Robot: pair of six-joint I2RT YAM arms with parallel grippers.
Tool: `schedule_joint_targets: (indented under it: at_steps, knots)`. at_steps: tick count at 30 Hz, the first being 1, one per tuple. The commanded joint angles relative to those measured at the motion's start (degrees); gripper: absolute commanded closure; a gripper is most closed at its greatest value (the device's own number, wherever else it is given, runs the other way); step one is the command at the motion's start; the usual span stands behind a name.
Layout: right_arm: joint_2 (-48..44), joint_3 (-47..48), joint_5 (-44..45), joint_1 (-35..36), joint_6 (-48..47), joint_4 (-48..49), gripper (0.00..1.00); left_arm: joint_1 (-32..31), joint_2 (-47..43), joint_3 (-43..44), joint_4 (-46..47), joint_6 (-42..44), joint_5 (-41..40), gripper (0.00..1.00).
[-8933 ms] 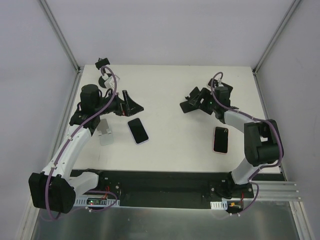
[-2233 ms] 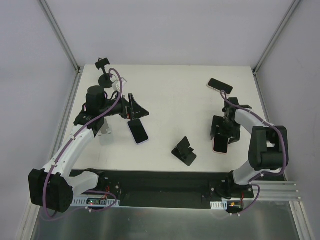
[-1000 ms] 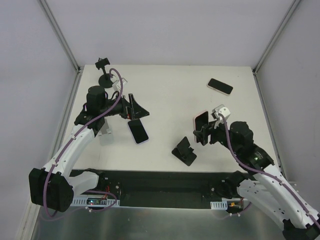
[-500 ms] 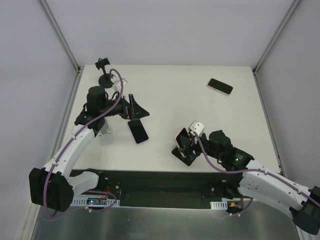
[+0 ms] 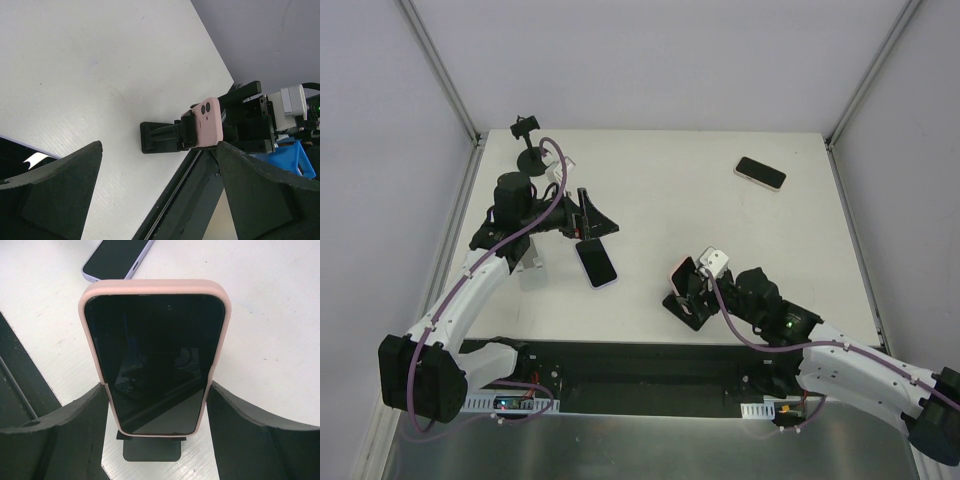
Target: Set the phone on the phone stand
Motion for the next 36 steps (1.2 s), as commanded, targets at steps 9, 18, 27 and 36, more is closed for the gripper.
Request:
schedule_joint_targets:
  at_steps: [9, 18, 27, 36]
  knots:
    - [-2.9, 2.9, 1.6, 2.4, 2.7, 3.9, 1.00, -0.3, 0.5, 0.1, 2.1, 1.2, 0.6, 0.05]
    - [-2.1, 1.3, 3.6, 2.5, 4.2, 5.4, 1.00, -0.3, 0.7, 0.1, 2.1, 1.2, 0.5, 0.05]
    - [0.2, -0.6, 4.1, 2.6, 5.6, 7.8, 0.97, -0.3, 0.7, 0.0, 2.1, 1.2, 0.5, 0.05]
    - [0.2, -1.2, 4.3, 2.6, 5.3, 7.1, 0.69, -0.3, 1.0, 0.1, 2.1, 1.2, 0.6, 0.04]
